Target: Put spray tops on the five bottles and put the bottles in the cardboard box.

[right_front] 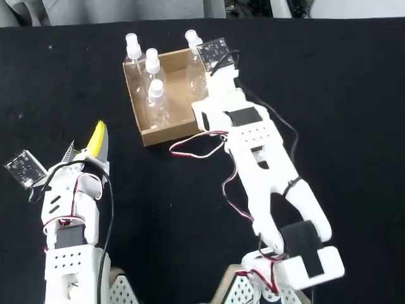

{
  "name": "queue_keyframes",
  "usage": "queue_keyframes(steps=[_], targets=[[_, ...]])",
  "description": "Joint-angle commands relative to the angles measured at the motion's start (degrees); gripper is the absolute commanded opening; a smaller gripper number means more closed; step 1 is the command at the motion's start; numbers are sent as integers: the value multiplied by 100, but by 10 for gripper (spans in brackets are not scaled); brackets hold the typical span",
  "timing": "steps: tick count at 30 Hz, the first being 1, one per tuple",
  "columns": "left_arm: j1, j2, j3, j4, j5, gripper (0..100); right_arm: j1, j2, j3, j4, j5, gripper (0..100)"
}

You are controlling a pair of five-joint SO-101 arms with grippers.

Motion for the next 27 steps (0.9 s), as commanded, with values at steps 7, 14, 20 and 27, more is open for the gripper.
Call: queue_keyframes(steps=[7, 14, 20, 27], targets=[[-31, -70, 145, -53, -9, 273, -79, -1279, -374, 844, -352, 199], [-31, -53, 145, -53, -9, 273, -97, -1921, -365, 1459, -352, 152], [-31, -44, 145, -53, -9, 273, -88, -2404, -365, 2031, -343, 90], [-31, -35, 145, -53, -9, 273, -79, -3090, 418, 2127, -193, 41]])
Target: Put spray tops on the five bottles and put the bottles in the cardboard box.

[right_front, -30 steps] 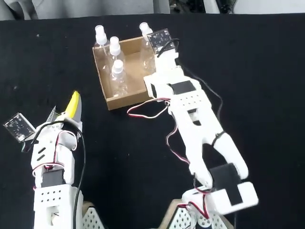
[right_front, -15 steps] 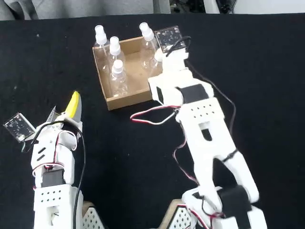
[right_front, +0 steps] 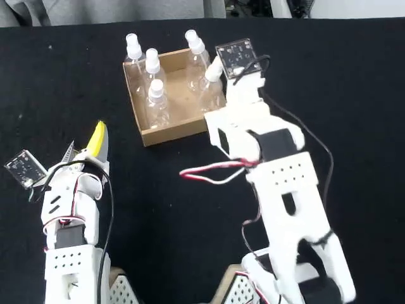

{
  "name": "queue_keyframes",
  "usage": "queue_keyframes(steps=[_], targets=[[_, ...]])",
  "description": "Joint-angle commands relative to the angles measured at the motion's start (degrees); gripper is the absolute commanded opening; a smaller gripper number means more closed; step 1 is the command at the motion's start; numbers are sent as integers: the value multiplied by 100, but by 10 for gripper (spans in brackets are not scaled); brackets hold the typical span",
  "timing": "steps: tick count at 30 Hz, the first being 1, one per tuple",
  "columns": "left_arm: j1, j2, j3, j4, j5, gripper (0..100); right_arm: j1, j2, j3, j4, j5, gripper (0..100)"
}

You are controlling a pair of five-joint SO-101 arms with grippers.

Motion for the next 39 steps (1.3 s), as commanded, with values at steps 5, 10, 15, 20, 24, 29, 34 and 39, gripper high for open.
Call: queue_keyframes(steps=[5, 10, 15, 20, 24, 29, 34, 39], targets=[[-31, -35, 145, -53, -9, 273, 26, -1402, 1059, -220, 193, 29], [-31, -70, 145, -53, -26, 190, 255, -2281, 1851, -369, 237, 29], [22, -79, 145, -88, -642, 23, 422, -3037, 2527, -369, 316, 29], [22, -79, 145, -70, -659, 29, 519, -3653, 3046, -369, 316, 28], [31, -79, 145, -62, -659, 29, 519, -4092, 3442, -369, 299, 28], [31, -79, 145, -53, -659, 29, 519, -4532, 3978, -633, 299, 28], [40, -79, 145, -53, -659, 29, 519, -4857, 4734, -1301, 281, 28], [40, -79, 145, -53, -659, 29, 519, -5138, 5138, -1477, 273, 28]])
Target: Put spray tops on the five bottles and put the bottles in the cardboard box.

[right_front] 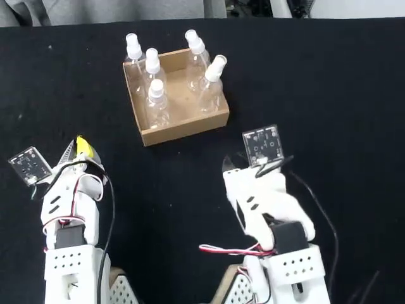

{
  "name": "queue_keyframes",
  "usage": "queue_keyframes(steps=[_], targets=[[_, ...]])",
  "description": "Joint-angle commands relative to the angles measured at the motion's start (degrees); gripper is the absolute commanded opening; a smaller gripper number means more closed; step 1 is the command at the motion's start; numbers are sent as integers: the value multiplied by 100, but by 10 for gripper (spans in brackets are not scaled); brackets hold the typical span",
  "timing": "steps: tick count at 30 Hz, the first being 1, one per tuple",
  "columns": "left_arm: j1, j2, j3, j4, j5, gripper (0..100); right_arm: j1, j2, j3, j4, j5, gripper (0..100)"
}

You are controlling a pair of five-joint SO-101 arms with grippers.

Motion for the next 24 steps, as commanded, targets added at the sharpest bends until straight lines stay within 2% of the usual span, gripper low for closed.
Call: queue_keyframes(steps=[1, 17, 24], targets=[[40, -79, 145, -53, -44, 29, 114, -286, 84, -237, 18, 28], [365, -79, 145, 193, -79, 29, 123, -2053, 1613, -176, 35, 28], [365, -79, 145, 193, -79, 29, 114, -2765, 1877, 519, 44, 30]])
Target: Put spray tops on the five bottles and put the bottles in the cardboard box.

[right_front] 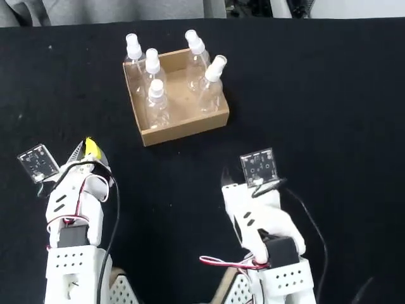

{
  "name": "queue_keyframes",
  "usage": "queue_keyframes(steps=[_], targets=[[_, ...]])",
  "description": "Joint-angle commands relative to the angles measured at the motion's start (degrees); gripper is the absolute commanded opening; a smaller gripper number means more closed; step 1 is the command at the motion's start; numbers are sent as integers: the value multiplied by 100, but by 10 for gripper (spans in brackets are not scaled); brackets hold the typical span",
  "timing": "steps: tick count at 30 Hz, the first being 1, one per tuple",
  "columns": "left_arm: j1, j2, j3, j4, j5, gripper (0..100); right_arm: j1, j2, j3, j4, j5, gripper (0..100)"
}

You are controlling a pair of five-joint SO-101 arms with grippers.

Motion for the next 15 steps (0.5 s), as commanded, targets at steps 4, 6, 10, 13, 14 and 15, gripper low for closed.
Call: queue_keyframes(steps=[4, 6, 10, 13, 14, 15], targets=[[-13, -88, 145, 18, -44, 29, 123, -514, 4, 237, 18, 32], [-40, -88, 145, 18, -44, 29, 123, -514, 4, 246, 18, 32], [-22, -88, 136, -9, -44, 29, 123, -514, 4, 246, 9, 32], [-57, -273, 145, 35, -35, 28, 123, -514, 4, 246, 9, 31], [-66, -413, 145, 132, -18, 28, 123, -514, 4, 246, 9, 31], [-66, -563, 145, 299, 70, 28, 123, -514, 4, 246, 9, 29]])
